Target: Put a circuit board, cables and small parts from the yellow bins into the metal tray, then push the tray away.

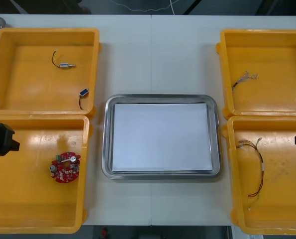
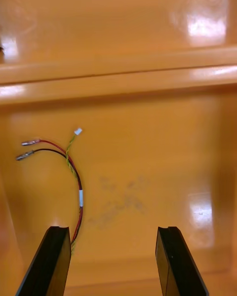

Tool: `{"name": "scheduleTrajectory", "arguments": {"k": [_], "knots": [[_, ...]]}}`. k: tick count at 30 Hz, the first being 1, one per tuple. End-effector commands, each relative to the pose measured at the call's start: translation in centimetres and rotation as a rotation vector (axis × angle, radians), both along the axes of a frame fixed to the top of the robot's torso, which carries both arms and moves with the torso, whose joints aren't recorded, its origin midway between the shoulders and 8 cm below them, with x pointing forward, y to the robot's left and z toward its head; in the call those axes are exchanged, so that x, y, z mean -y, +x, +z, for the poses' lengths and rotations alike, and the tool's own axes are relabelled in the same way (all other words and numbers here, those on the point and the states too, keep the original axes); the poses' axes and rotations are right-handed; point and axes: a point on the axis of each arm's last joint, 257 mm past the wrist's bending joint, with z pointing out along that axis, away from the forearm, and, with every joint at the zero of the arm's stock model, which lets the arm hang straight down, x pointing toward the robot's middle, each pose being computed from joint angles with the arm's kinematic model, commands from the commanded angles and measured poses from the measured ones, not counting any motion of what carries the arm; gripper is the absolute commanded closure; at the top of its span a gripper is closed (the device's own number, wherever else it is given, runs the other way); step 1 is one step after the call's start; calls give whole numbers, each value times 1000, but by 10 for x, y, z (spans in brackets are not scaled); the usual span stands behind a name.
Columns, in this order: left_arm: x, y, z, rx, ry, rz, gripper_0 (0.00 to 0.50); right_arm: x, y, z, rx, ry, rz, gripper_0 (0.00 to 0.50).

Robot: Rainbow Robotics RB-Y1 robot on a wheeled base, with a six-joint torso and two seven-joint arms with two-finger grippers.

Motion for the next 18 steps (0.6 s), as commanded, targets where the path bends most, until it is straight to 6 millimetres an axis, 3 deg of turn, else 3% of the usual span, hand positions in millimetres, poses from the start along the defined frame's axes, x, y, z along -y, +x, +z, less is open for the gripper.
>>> {"name": "scheduleTrajectory", "arguments": {"k": [1,13,18], "knots": [[16,-7,-16,-51,-57,116,0,-18,-14,-27,-45,-4,-13,0],[23,-16,-47,-147,-53,152,0,-29,-45,-78,-166,-17,-27,0],[31,-12,-54,-151,-62,154,0,-31,-43,-86,-145,8,-29,0]]}}
